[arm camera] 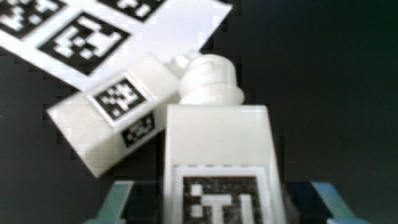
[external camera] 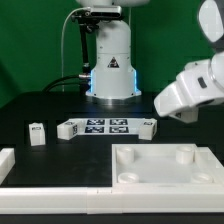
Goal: Assemble one leg
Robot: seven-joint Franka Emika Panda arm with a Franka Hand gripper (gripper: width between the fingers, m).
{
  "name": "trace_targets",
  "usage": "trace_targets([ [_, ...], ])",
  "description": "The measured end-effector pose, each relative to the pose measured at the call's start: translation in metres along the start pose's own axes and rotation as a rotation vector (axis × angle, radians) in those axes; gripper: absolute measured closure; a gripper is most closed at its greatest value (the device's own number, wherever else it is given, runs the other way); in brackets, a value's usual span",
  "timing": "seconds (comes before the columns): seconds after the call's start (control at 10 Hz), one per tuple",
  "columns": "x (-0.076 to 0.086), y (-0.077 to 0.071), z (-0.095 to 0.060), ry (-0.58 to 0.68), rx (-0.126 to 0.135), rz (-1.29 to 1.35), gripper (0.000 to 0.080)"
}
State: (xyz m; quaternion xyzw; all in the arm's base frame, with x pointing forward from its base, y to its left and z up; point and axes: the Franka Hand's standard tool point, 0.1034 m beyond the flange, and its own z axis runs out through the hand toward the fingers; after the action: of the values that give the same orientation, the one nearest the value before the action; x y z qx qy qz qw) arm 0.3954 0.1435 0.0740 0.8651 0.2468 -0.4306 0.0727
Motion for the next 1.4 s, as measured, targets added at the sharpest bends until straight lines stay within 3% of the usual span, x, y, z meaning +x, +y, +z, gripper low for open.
trace_targets([
  [0.5, 0.011, 0.004, -0.006, 0.098, -0.006, -0.011, 0.0509],
  [0.6, 0.022, 0.009, -0.015, 0.267, -0.017, -0.005, 0.0509],
  [0.7, 0.014, 0.013, -0.013, 0.372, -0.029, 0.008, 0.0509],
  [0.8, 0.001, 0.020, -0.013, 0.402, -0.023, 0.033, 0.0509],
  [0.9, 0.003, 0.034, -0.026, 0.538, -0.034, 0.049, 0.0509],
  [1.1, -0.012, 0.057, -0.027, 0.754, -0.055, 0.080, 0.0509],
  [1.2, -0.015, 0.065, -0.029, 0.809, -0.043, 0.097, 0.0509],
  [1.3, -0.012, 0.070, -0.035, 0.956, -0.073, 0.090, 0.0509],
  [1.4, -0.013, 0.072, -0.030, 1.052, -0.097, 0.087, 0.0509],
])
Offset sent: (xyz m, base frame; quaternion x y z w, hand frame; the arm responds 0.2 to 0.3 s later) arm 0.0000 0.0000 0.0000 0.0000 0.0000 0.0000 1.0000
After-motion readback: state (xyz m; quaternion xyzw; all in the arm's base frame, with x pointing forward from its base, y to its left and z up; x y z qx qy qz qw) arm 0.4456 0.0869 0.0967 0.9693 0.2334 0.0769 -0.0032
